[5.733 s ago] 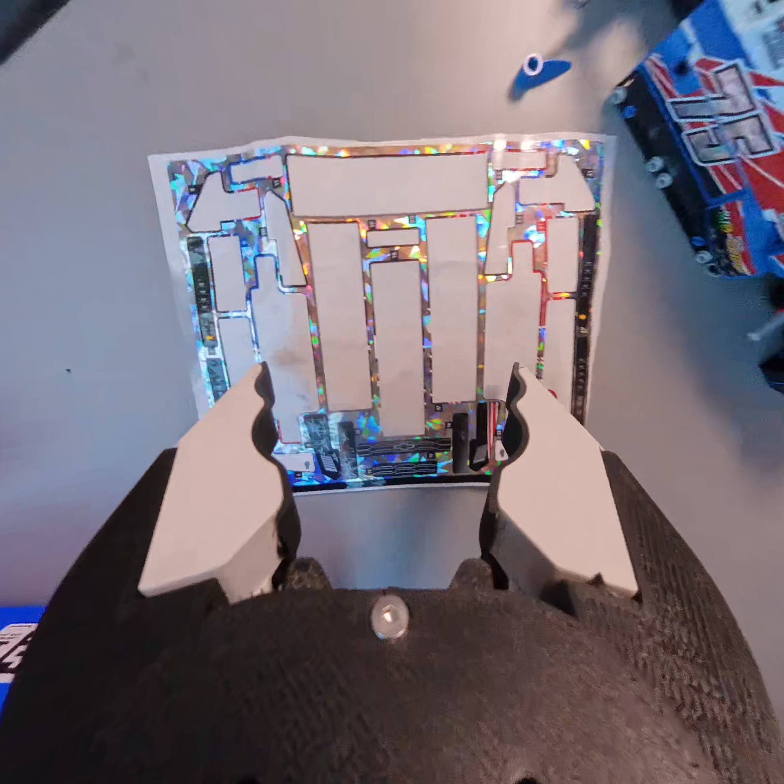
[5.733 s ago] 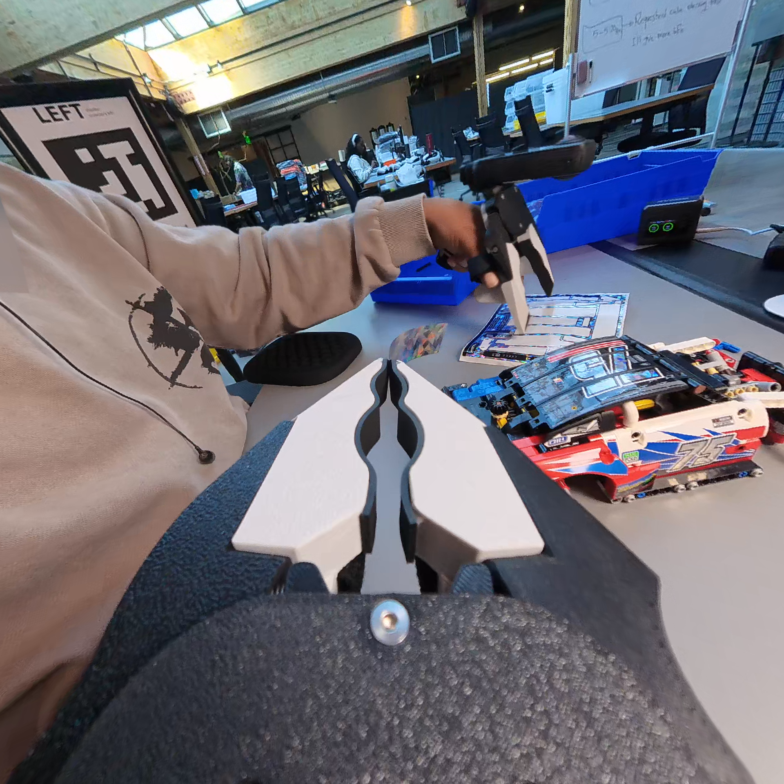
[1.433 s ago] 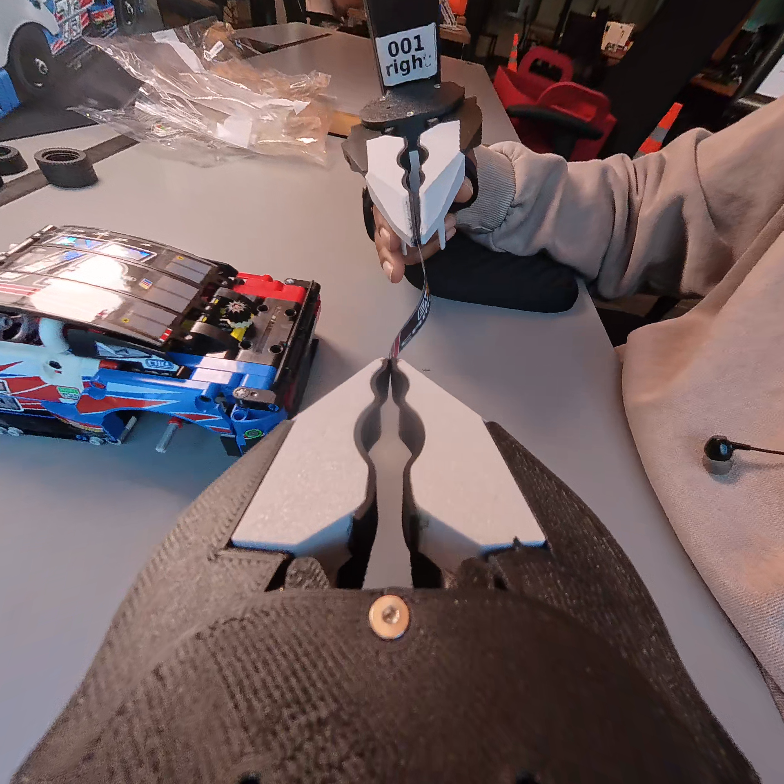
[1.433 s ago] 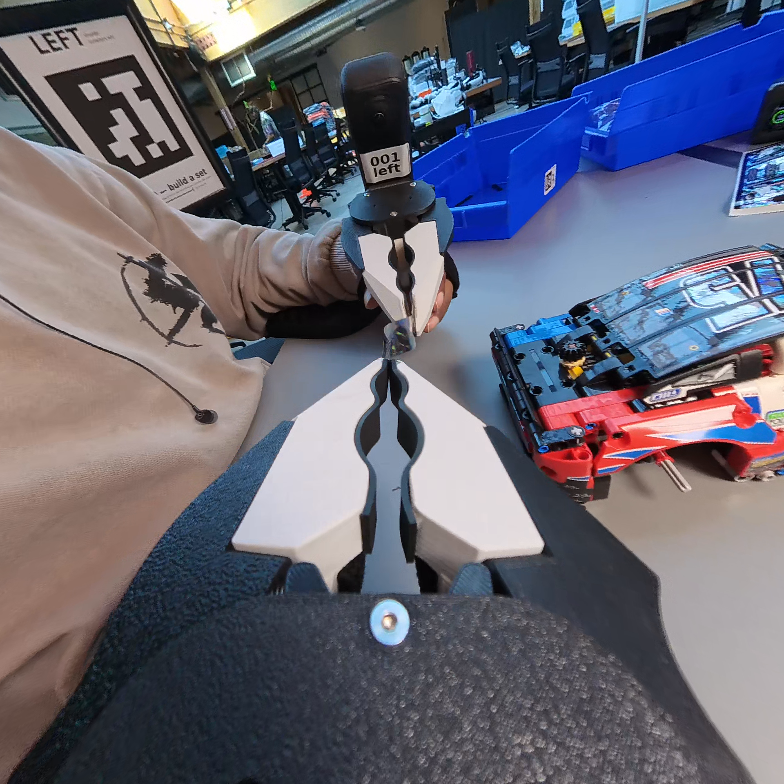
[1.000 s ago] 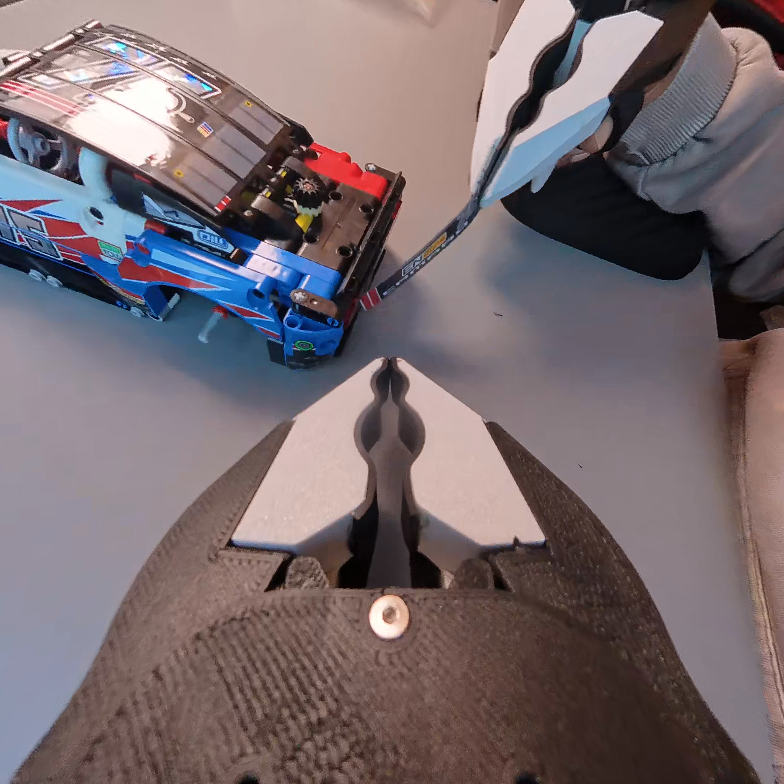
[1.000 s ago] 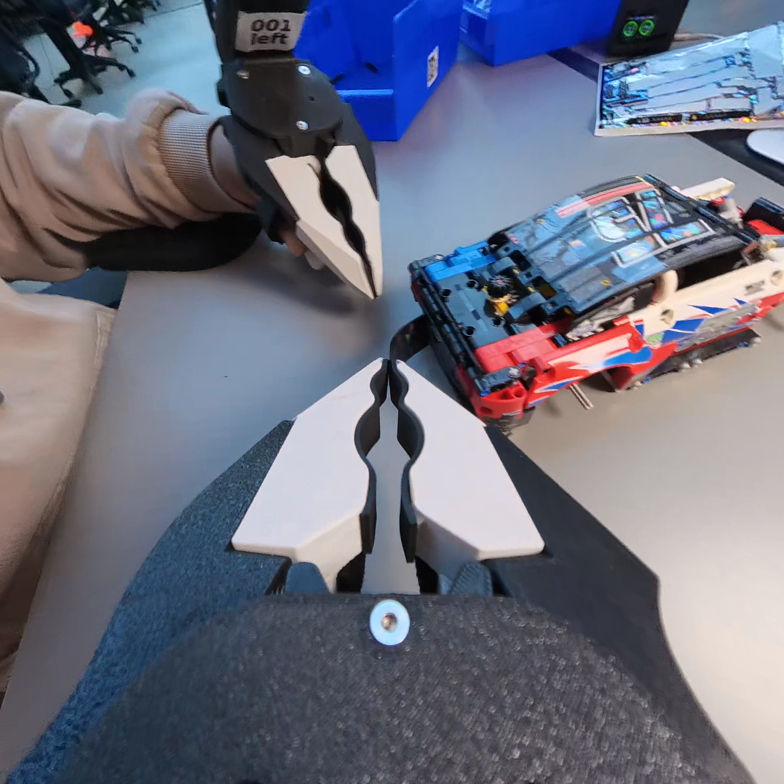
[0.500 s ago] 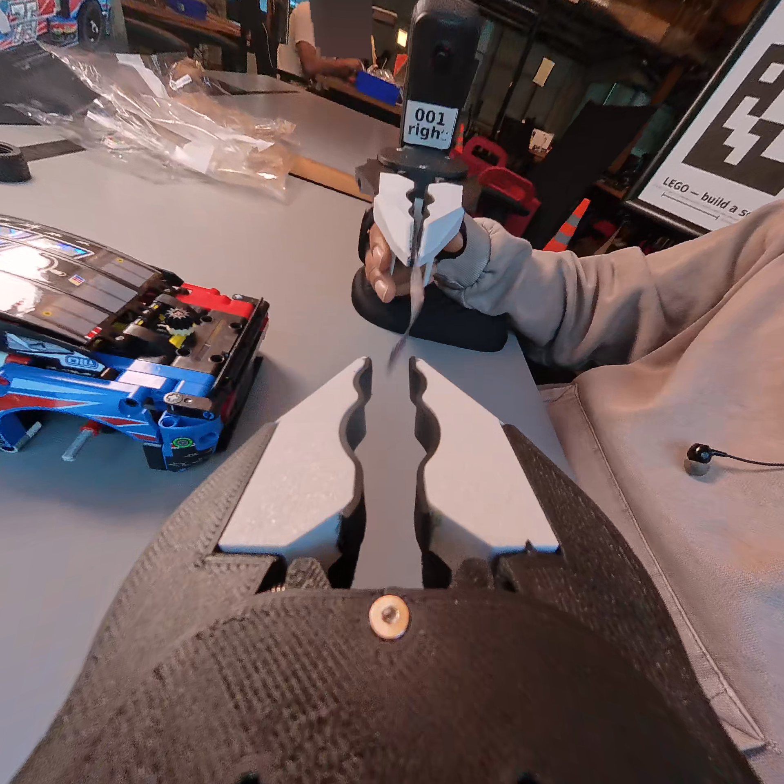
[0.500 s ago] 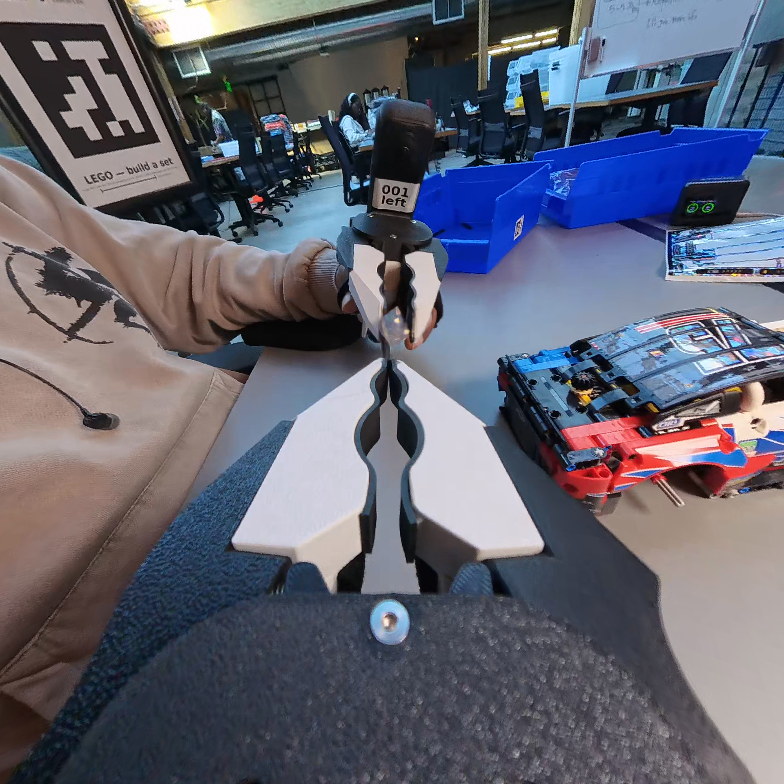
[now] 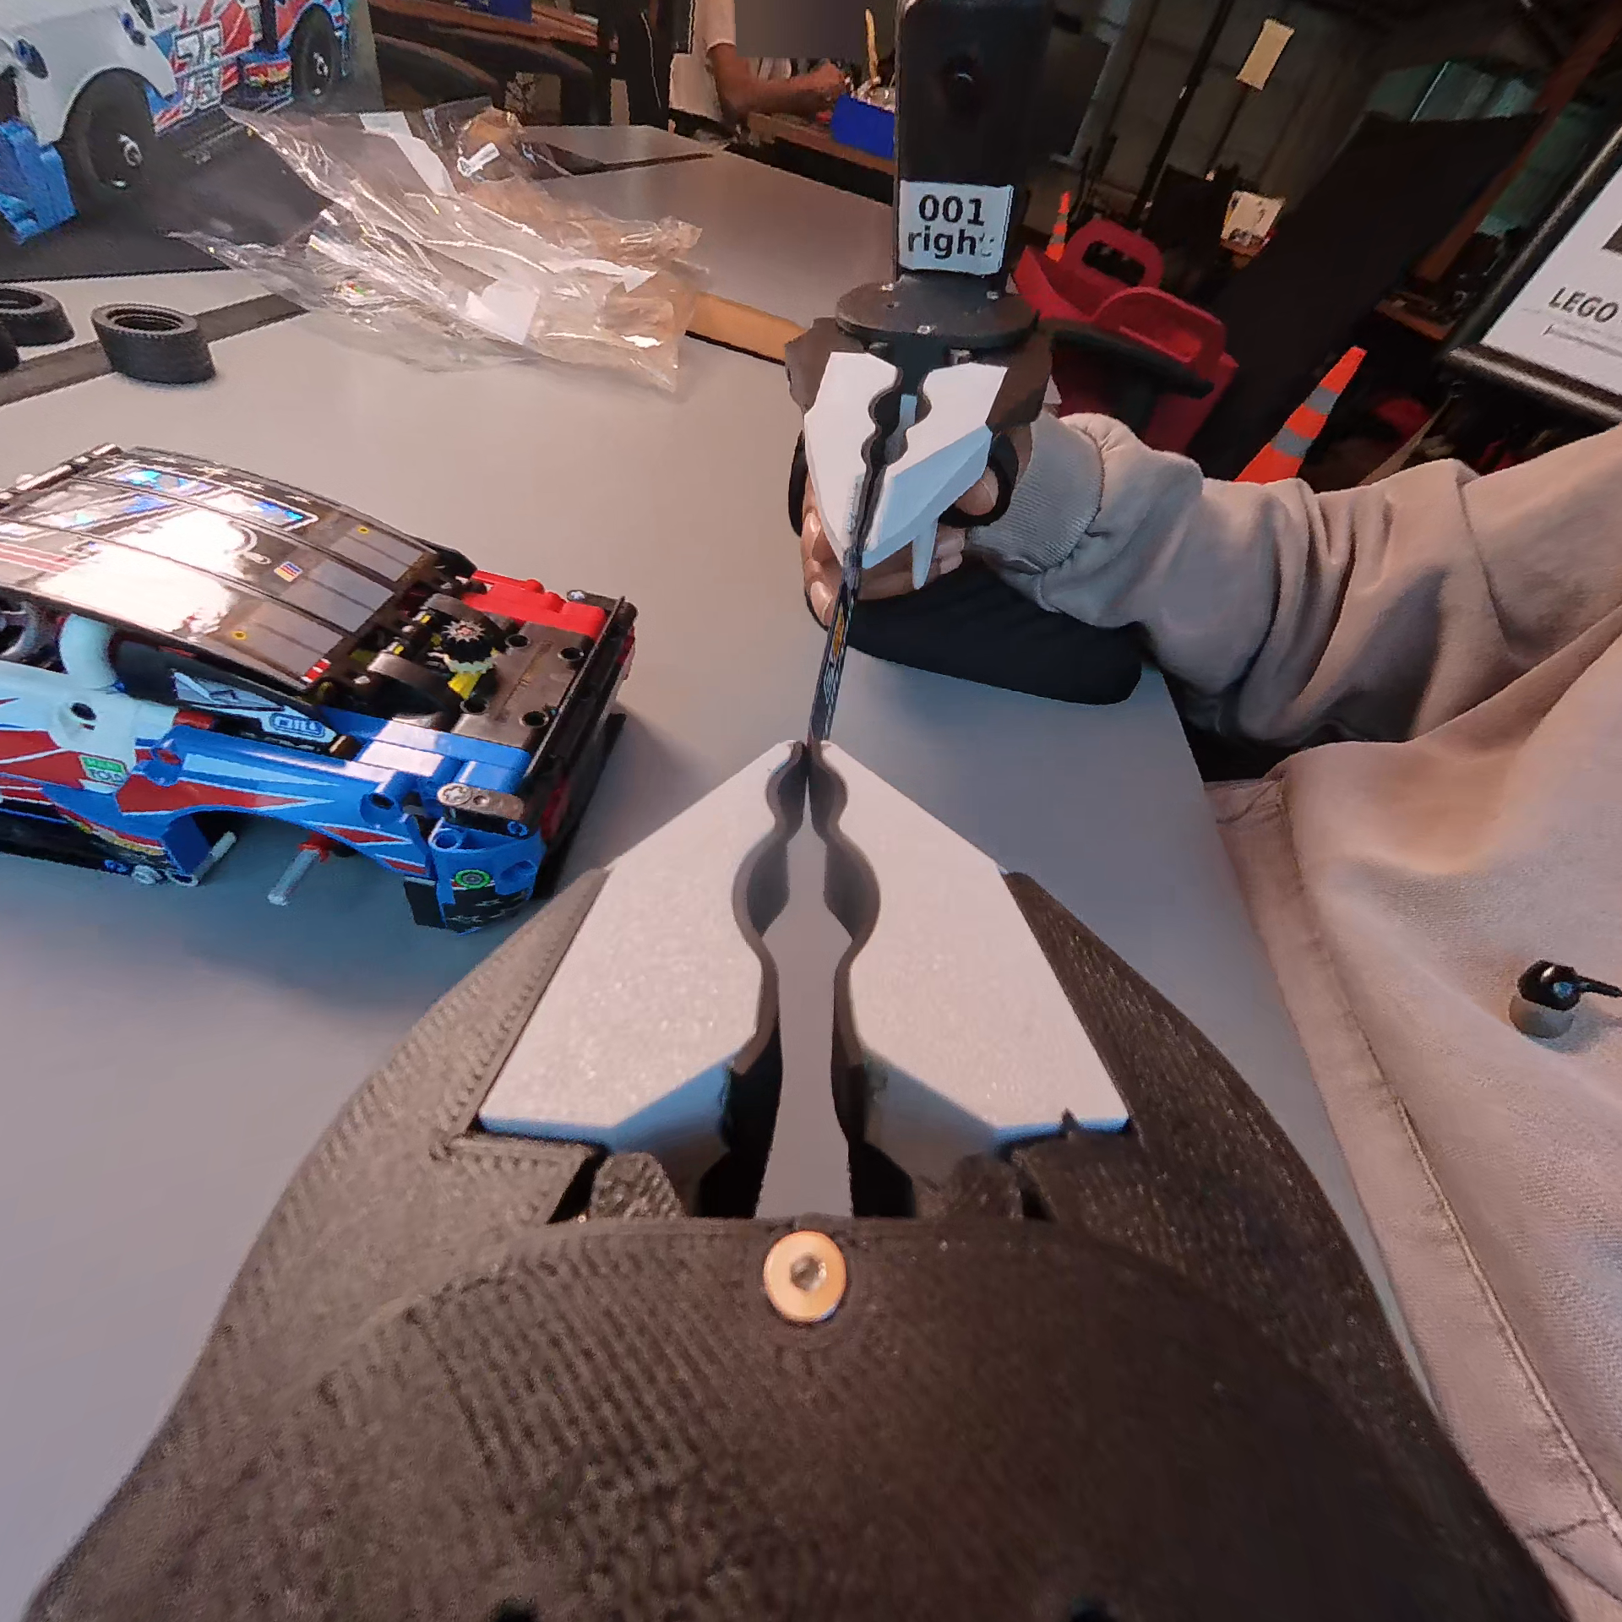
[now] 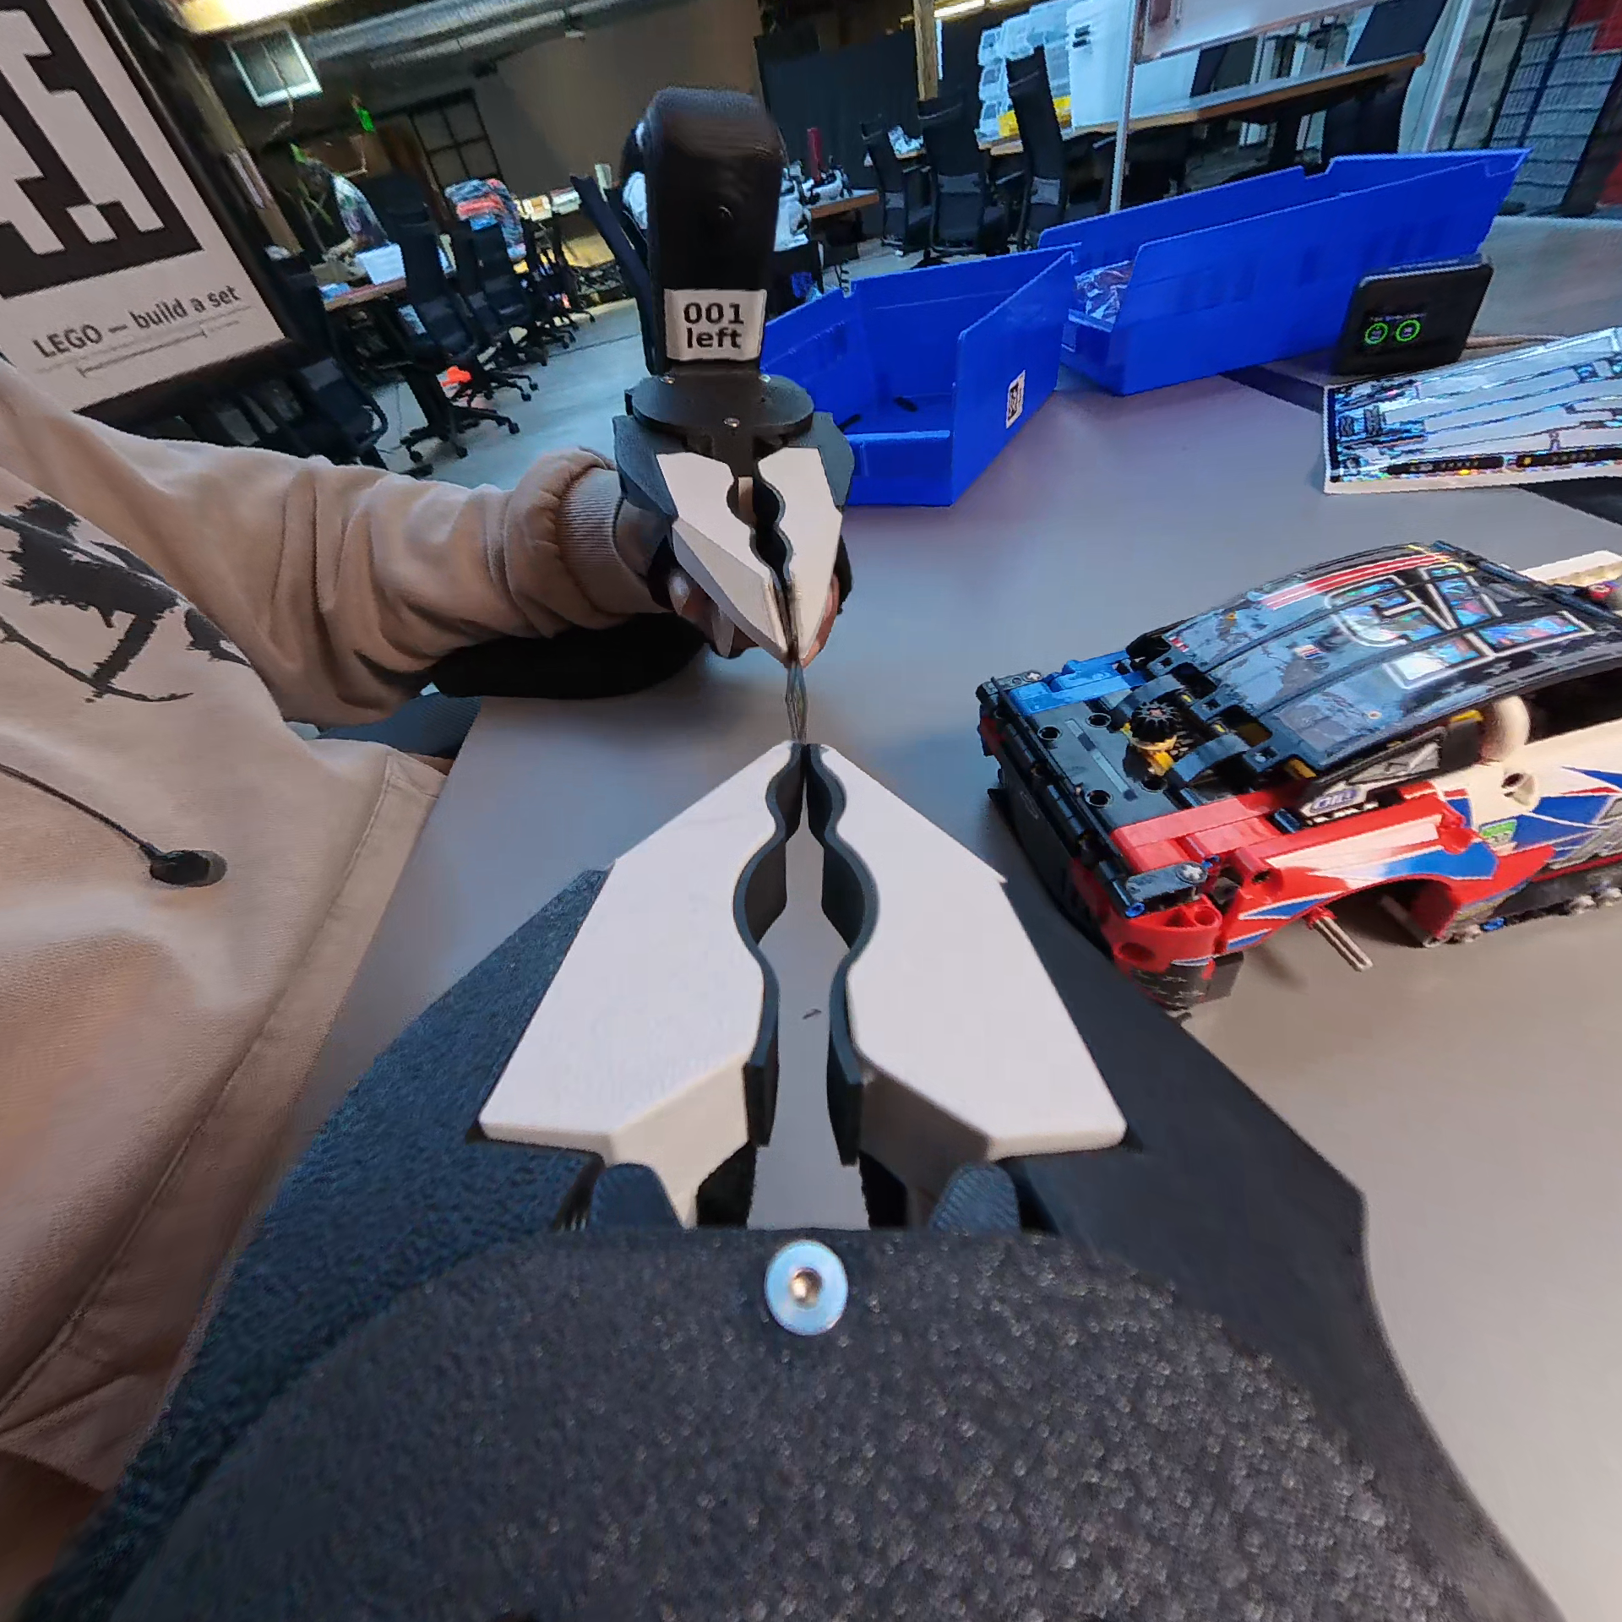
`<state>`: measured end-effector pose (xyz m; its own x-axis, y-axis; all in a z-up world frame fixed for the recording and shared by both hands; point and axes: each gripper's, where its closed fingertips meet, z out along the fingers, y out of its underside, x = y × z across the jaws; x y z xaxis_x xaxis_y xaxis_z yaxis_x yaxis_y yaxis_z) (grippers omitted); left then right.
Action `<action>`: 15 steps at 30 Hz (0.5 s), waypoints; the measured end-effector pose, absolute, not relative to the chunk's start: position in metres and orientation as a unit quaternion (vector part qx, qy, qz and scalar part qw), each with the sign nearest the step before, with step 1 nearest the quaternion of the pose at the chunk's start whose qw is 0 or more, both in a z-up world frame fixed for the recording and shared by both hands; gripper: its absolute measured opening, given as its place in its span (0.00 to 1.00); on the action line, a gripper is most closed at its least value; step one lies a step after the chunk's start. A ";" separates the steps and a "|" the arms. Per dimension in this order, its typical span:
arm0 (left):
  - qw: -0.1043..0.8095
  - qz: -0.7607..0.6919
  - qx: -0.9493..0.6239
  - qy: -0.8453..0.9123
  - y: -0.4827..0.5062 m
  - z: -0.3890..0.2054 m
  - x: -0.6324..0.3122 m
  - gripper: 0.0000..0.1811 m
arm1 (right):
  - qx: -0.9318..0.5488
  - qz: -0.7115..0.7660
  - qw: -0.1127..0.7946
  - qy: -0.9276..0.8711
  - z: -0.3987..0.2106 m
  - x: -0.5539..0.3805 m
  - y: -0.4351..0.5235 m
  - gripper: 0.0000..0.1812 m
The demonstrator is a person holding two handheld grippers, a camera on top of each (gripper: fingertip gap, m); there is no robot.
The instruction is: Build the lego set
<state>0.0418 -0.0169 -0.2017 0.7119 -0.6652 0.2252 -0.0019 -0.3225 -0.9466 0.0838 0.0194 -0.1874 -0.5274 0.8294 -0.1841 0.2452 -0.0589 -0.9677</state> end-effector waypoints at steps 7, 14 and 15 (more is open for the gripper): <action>0.545 -0.238 -0.757 0.271 -0.022 -0.200 0.040 0.00 | -0.394 0.538 0.288 -0.688 -0.197 0.081 0.013 0.01; 0.560 -0.190 -0.748 0.302 -0.026 -0.193 0.037 0.00 | -0.399 0.495 0.316 -0.704 -0.204 0.079 0.020 0.12; 0.563 -0.181 -0.744 0.311 -0.027 -0.191 0.037 0.00 | -0.407 0.483 0.322 -0.705 -0.205 0.078 0.026 0.16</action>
<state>0.0374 -0.0269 -0.1913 0.7414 -0.6662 -0.0803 -0.2590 -0.1738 -0.9501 0.0781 0.0259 -0.2053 -0.4617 0.8849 0.0609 0.2622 0.2018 -0.9437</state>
